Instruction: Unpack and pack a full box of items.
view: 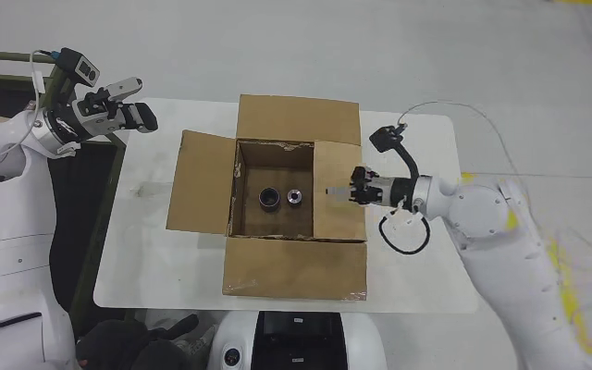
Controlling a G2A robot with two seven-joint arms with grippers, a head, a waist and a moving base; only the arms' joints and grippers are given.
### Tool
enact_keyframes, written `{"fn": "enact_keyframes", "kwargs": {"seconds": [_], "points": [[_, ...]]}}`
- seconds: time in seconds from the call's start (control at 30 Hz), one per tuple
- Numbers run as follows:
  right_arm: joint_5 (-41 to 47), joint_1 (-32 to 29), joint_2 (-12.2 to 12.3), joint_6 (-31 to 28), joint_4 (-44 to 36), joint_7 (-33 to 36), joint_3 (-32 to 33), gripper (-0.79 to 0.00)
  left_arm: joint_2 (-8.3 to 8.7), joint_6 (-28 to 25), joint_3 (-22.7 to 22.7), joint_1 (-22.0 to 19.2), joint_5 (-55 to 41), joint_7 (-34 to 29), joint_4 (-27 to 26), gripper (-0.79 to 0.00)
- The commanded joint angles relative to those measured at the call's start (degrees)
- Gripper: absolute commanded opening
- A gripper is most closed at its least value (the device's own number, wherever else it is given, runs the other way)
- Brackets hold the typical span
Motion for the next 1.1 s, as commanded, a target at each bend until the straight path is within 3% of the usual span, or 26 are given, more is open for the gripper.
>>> {"fn": "enact_keyframes", "kwargs": {"seconds": [0.0,0.4,1.07], "points": [[0.91,-1.39,0.39,-0.51,0.16,-0.2,2.62,0.0,0.0,0.0,0.0,0.0,0.0,0.0,0.0,0.0],[6.91,-8.63,2.46,-5.13,0.7,1.27,15.54,0.0,0.0,0.0,0.0,0.0,0.0,0.0,0.0,0.0],[8.75,-8.83,2.97,-7.83,2.37,3.63,16.21,0.0,0.0,0.0,0.0,0.0,0.0,0.0,0.0,0.0]]}}
